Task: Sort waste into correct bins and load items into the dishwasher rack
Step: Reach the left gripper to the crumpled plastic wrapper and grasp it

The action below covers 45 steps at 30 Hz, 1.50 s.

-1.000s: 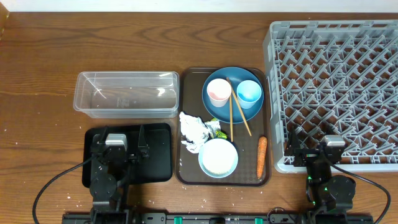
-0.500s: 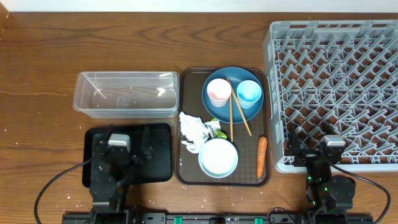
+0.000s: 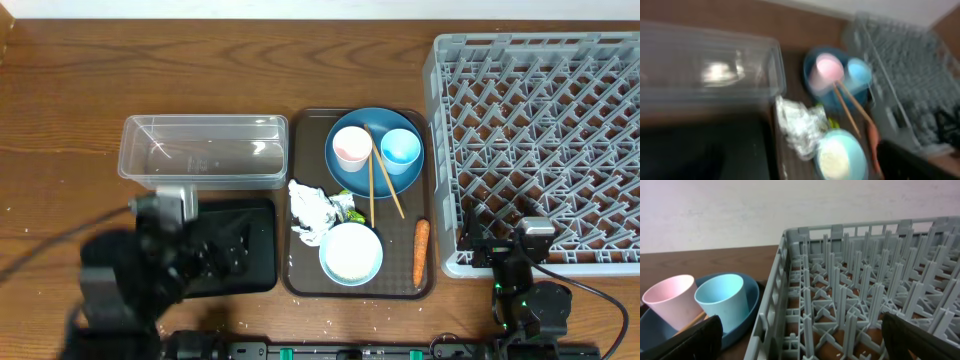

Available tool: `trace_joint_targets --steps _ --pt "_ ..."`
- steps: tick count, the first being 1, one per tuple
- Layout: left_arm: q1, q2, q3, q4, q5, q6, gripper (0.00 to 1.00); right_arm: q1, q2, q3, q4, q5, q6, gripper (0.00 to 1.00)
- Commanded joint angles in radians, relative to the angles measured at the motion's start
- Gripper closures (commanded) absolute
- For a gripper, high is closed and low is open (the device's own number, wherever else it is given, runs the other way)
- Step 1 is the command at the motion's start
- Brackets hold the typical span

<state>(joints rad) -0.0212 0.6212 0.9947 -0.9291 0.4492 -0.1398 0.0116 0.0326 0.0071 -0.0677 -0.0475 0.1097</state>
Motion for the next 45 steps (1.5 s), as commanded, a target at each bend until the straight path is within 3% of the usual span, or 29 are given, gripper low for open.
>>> trace_joint_targets --steps 1,7,9,11,13,19,27,37,45 --pt "-0.021 0.209 0.22 -0.158 0.05 -0.016 0.02 0.008 0.0 -0.002 -0.003 0.006 -0.006 0.01" --pt "-0.024 0.41 0.324 -0.228 0.172 -0.021 0.03 0.008 0.0 -0.002 -0.004 0.006 -0.006 0.01" --pt "-0.035 0.447 0.316 -0.246 0.184 -0.044 0.31 0.008 0.0 -0.002 -0.004 0.006 -0.006 0.01" --pt "-0.061 0.473 0.294 -0.253 0.183 -0.05 0.43 0.008 0.0 -0.002 -0.003 0.006 -0.006 0.01" --pt "-0.099 0.491 0.264 -0.253 0.155 -0.074 0.49 0.008 0.001 -0.002 -0.004 0.006 -0.006 0.01" --pt "-0.288 0.502 0.156 -0.229 -0.13 -0.233 0.49 0.008 0.003 -0.002 -0.004 0.006 -0.006 0.01" --pt "-0.505 0.522 -0.046 0.057 -0.313 -0.392 0.49 0.008 0.003 -0.002 -0.004 0.006 -0.006 0.01" --pt "-0.586 0.734 -0.141 0.335 -0.323 -0.434 0.41 0.008 0.003 -0.002 -0.004 0.006 -0.006 0.01" --pt "-0.586 0.924 -0.141 0.389 -0.338 -0.434 0.44 0.008 0.003 -0.002 -0.003 0.006 -0.006 0.01"
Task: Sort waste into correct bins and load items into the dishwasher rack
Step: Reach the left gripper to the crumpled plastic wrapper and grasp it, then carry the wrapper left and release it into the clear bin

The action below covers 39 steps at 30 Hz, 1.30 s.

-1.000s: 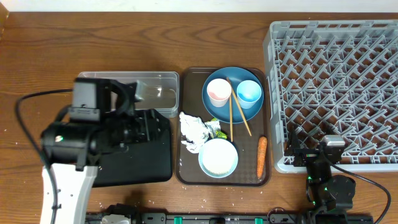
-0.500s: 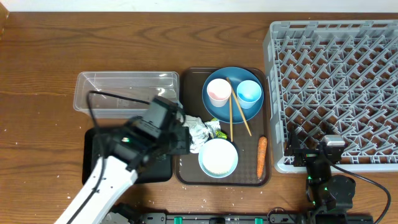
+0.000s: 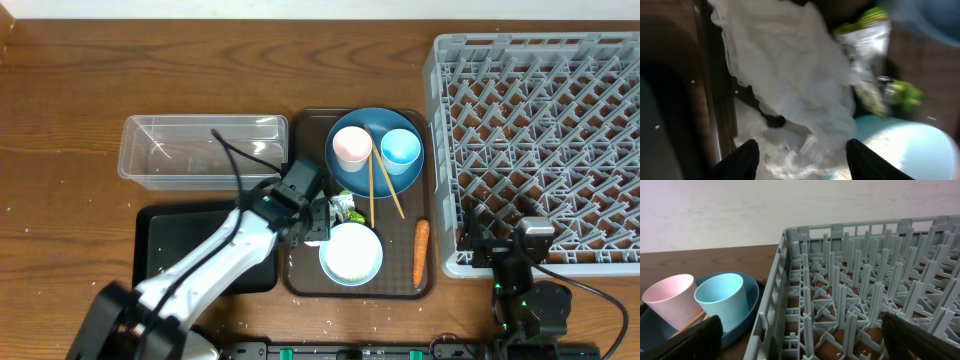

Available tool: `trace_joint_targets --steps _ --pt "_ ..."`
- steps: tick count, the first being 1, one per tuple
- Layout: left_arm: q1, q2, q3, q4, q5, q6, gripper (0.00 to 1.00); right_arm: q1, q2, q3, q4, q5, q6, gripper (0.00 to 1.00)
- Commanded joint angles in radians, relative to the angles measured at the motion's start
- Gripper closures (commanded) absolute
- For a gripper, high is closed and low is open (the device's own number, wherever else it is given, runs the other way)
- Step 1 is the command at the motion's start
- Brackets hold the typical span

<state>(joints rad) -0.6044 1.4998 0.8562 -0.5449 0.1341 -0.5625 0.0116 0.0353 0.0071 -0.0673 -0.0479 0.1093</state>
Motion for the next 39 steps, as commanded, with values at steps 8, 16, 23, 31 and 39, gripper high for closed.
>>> trace_joint_targets --steps 8,16,23,31,39 --pt "-0.001 0.077 0.01 0.011 -0.023 -0.011 0.94 0.008 0.001 -0.002 -0.004 0.006 -0.006 0.01" --pt "-0.001 -0.085 0.074 -0.028 -0.024 0.013 0.94 0.008 0.001 -0.002 -0.004 0.006 -0.006 0.01" --pt "-0.001 -0.269 0.091 -0.044 -0.061 0.035 0.94 0.008 0.002 -0.002 -0.004 0.006 -0.006 0.01" --pt "0.005 -0.407 0.093 -0.002 -0.354 0.134 0.94 0.008 0.001 -0.002 -0.004 0.006 -0.006 0.01" --pt "0.122 -0.49 0.095 0.128 -0.428 0.185 0.94 0.008 0.002 -0.002 -0.004 0.006 -0.006 0.01"
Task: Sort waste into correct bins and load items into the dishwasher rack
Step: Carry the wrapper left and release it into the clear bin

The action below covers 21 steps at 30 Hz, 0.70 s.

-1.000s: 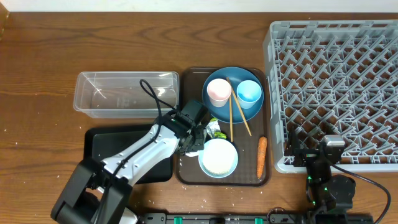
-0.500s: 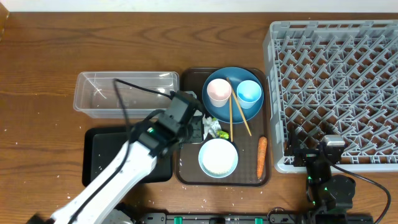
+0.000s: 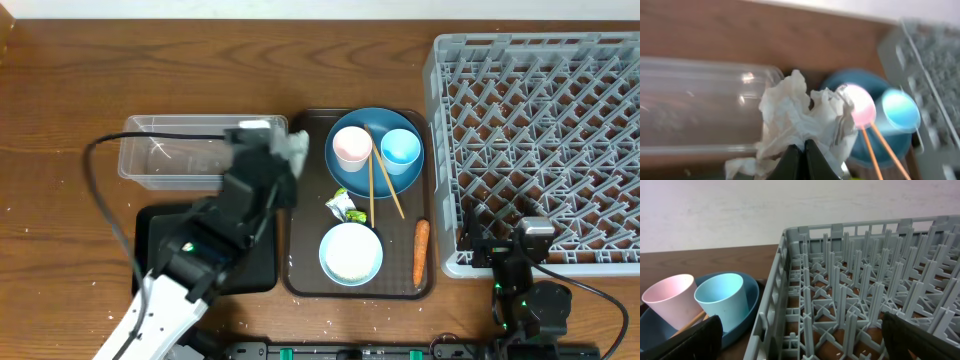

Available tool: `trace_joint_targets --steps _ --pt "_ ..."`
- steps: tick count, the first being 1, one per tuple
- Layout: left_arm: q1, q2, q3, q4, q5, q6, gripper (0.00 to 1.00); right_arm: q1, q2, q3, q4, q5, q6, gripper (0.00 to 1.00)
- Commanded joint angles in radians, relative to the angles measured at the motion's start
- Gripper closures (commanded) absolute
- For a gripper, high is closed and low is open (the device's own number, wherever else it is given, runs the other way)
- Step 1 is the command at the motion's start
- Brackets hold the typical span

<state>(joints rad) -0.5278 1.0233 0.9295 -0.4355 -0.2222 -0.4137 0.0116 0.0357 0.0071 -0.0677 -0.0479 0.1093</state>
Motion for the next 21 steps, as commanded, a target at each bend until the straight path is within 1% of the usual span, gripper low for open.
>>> trace_joint_targets --steps 1,4,6,18,19,20,21 --pt "0.068 -0.011 0.022 0.024 -0.072 0.036 0.94 0.008 0.001 -0.002 -0.004 0.006 -0.006 0.01" --pt "0.14 0.018 0.022 0.022 -0.07 0.035 0.94 0.008 0.001 -0.002 -0.004 0.006 -0.006 0.01" --pt "0.165 0.047 0.022 0.017 -0.058 0.035 0.94 0.008 0.001 -0.002 -0.004 0.006 -0.006 0.01" --pt "0.215 0.297 0.022 0.015 -0.053 0.035 0.94 0.008 0.001 -0.002 -0.004 0.006 -0.006 0.01" --pt "0.22 0.307 0.022 0.019 -0.053 0.035 0.92 0.008 0.001 -0.002 -0.004 0.006 -0.006 0.01" --pt "0.227 0.316 0.022 0.021 -0.053 0.035 0.87 0.008 0.001 -0.002 -0.004 0.006 -0.006 0.01" --pt "0.233 0.323 0.022 0.023 -0.053 0.035 0.76 0.008 0.001 -0.002 -0.004 0.006 -0.006 0.01"
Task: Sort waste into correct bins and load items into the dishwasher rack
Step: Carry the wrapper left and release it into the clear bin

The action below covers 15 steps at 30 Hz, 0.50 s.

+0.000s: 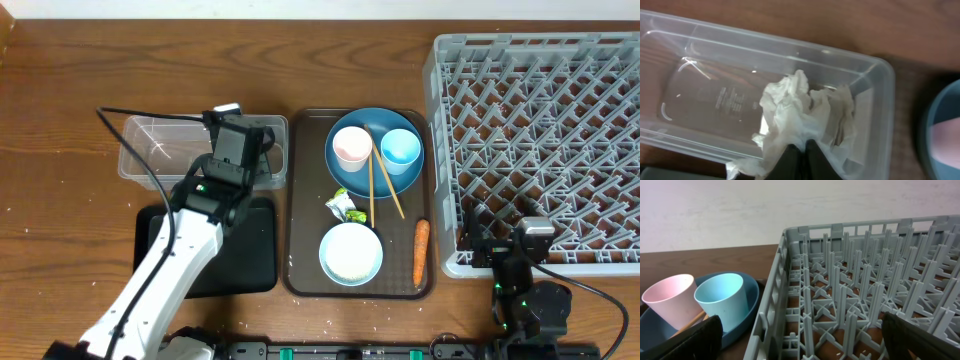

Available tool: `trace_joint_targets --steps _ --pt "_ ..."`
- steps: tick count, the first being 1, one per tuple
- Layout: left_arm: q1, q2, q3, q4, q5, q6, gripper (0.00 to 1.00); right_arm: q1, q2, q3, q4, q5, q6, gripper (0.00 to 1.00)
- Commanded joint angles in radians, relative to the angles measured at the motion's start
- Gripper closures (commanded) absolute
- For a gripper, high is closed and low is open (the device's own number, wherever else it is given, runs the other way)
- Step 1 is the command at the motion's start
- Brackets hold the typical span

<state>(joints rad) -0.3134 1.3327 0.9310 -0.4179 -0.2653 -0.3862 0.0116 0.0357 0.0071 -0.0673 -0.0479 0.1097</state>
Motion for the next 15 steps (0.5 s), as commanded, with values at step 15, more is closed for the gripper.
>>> trace_joint_targets --steps 15 --pt "0.047 -0.147 0.023 0.043 0.109 0.008 0.34 0.008 0.001 -0.002 -0.004 0.006 -0.006 0.01"
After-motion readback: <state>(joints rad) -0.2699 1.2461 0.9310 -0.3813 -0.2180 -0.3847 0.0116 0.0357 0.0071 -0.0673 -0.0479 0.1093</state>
